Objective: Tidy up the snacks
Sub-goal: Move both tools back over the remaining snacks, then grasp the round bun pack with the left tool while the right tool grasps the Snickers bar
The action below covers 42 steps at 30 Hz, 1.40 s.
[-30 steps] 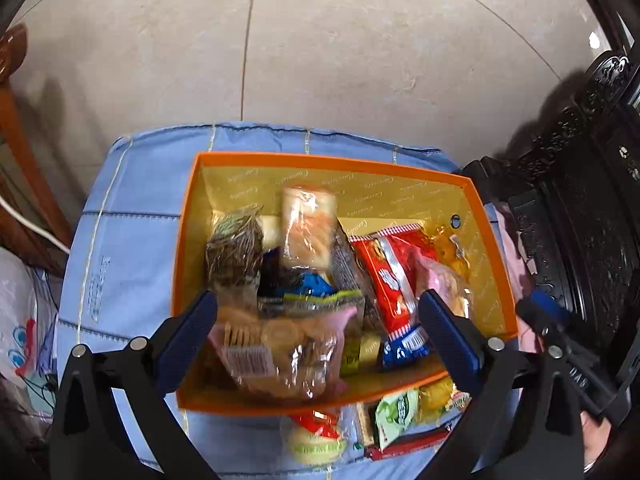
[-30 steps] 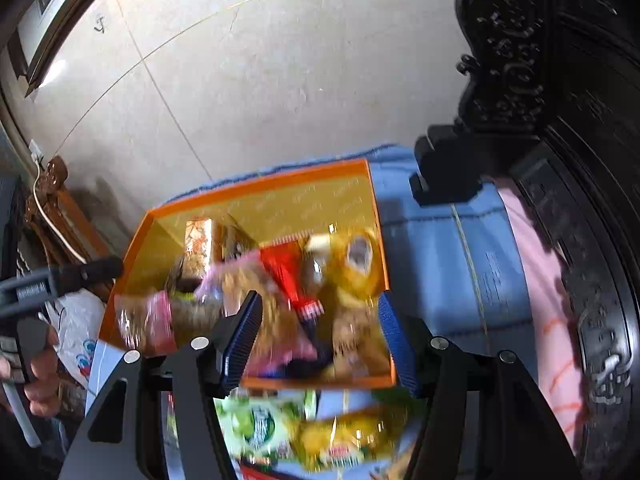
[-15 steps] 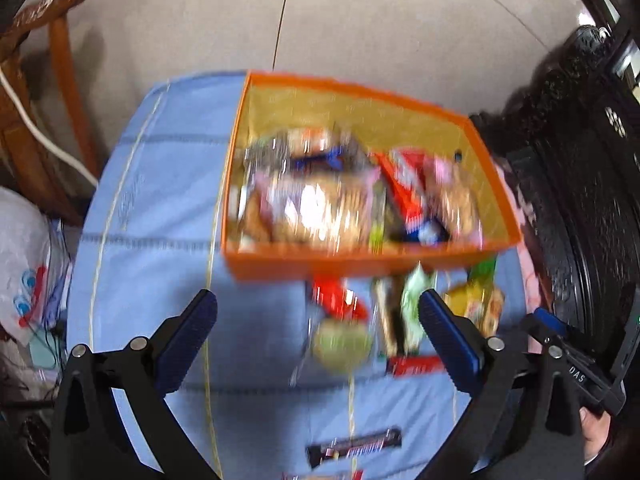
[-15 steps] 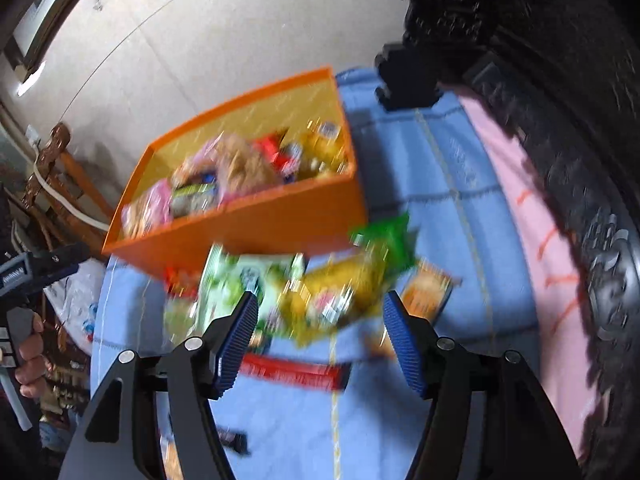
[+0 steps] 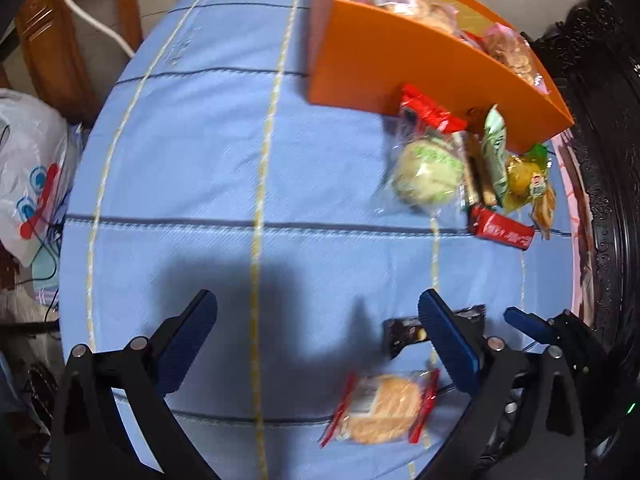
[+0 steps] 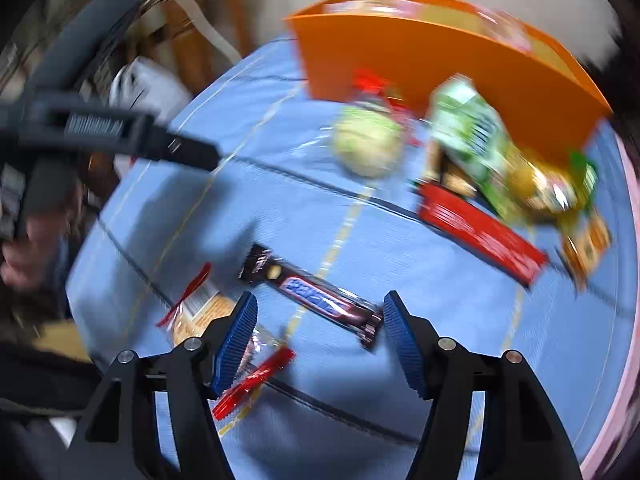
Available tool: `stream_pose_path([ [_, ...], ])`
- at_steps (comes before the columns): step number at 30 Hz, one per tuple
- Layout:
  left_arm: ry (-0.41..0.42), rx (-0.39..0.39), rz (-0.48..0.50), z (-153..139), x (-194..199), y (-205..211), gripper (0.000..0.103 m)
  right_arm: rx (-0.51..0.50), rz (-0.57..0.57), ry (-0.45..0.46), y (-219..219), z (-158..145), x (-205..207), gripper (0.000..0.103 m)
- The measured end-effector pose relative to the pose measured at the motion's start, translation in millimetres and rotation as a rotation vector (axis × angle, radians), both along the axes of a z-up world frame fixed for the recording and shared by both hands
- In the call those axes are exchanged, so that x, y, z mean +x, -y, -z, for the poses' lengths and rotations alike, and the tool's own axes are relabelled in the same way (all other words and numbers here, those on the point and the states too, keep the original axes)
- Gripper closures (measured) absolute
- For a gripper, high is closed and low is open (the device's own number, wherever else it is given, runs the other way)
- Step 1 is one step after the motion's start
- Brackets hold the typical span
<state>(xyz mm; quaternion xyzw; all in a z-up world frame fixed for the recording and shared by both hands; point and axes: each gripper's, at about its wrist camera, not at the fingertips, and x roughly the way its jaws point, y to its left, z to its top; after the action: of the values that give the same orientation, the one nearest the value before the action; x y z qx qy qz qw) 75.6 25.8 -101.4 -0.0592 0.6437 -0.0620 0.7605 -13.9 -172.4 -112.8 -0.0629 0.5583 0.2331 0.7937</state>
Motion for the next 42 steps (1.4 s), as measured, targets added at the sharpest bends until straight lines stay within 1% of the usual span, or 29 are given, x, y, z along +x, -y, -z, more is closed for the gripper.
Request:
stream_pose_path([
  [1, 0.000, 0.002, -0.005, 0, 0, -4, 0.004, -0.020, -0.023, 0.004, -7, 4, 0, 0.037],
  [3, 0.004, 0.003, -0.016, -2, -2, -13, 0.004, -0.054, -0.059, -0.021, -19, 18, 6, 0.039],
  [4, 0.006, 0.004, -0.018, -3, -3, -16, 0.004, -0.070, -0.061, -0.028, -21, 21, 10, 0.039],
  [5, 0.007, 0.004, -0.016, -4, -4, -17, 0.004, -0.081, -0.067, -0.043, -25, 28, 14, 0.042],
  [6, 0.006, 0.006, -0.011, -5, -5, -19, 0.004, -0.086, -0.071, -0.052, -26, 33, 16, 0.048],
  [7, 0.002, 0.011, -0.007, -4, -6, -19, 0.004, -0.116, -0.071, -0.068, -28, 41, 19, 0.056],
  [8, -0.006, 0.016, -0.006, -3, -8, -19, 0.004, -0.126, -0.073, -0.052, -29, 40, 19, 0.069],
  [9, -0.013, 0.015, -0.004, -1, -8, -20, 0.004, -0.128, -0.073, -0.063, -29, 40, 21, 0.083],
  [10, -0.019, 0.012, -0.002, 0, -9, -19, 0.004, -0.117, -0.060, -0.077, -27, 41, 20, 0.086],
  [13, -0.027, 0.009, 0.019, 5, -11, -13, 0.004, -0.050, 0.042, -0.085, -5, 29, 27, 0.086],
  [16, -0.008, 0.027, 0.081, 7, -9, 7, 0.004, 0.019, 0.137, -0.103, 23, 19, 30, 0.086],
  [19, 0.003, 0.034, 0.126, 10, 2, 33, 0.004, 0.046, 0.214, -0.107, 48, 13, 30, 0.086],
  [22, 0.025, 0.021, 0.139, 10, 17, 57, 0.004, 0.070, 0.264, -0.122, 67, 13, 30, 0.086],
  [26, 0.040, 0.016, 0.146, 14, 48, 89, 0.004, 0.080, 0.284, -0.126, 80, 15, 29, 0.086],
  [29, 0.018, 0.009, 0.117, 25, 73, 101, 0.004, 0.089, 0.299, -0.130, 89, 16, 28, 0.086],
  [32, -0.041, -0.015, 0.079, 42, 90, 108, 0.004, 0.109, 0.318, -0.139, 98, 18, 31, 0.086],
  [35, -0.084, 0.000, 0.076, 59, 100, 115, 0.006, 0.126, 0.332, -0.149, 105, 21, 34, 0.086],
  [36, -0.087, 0.016, 0.084, 64, 102, 117, 0.011, 0.128, 0.334, -0.150, 106, 21, 35, 0.086],
  [37, -0.080, 0.034, 0.093, 66, 103, 119, 0.018, 0.129, 0.332, -0.152, 110, 21, 36, 0.086],
  [38, -0.058, 0.039, 0.106, 63, 104, 121, 0.035, 0.129, 0.331, -0.156, 112, 22, 38, 0.086],
  [39, -0.050, 0.036, 0.113, 60, 104, 122, 0.040, 0.129, 0.331, -0.156, 111, 22, 39, 0.086],
  [40, -0.056, 0.018, 0.125, 58, 105, 121, 0.043, 0.132, 0.330, -0.155, 111, 22, 42, 0.086],
  [42, -0.064, 0.021, 0.126, 56, 103, 115, 0.045, 0.137, 0.327, -0.153, 112, 20, 46, 0.086],
])
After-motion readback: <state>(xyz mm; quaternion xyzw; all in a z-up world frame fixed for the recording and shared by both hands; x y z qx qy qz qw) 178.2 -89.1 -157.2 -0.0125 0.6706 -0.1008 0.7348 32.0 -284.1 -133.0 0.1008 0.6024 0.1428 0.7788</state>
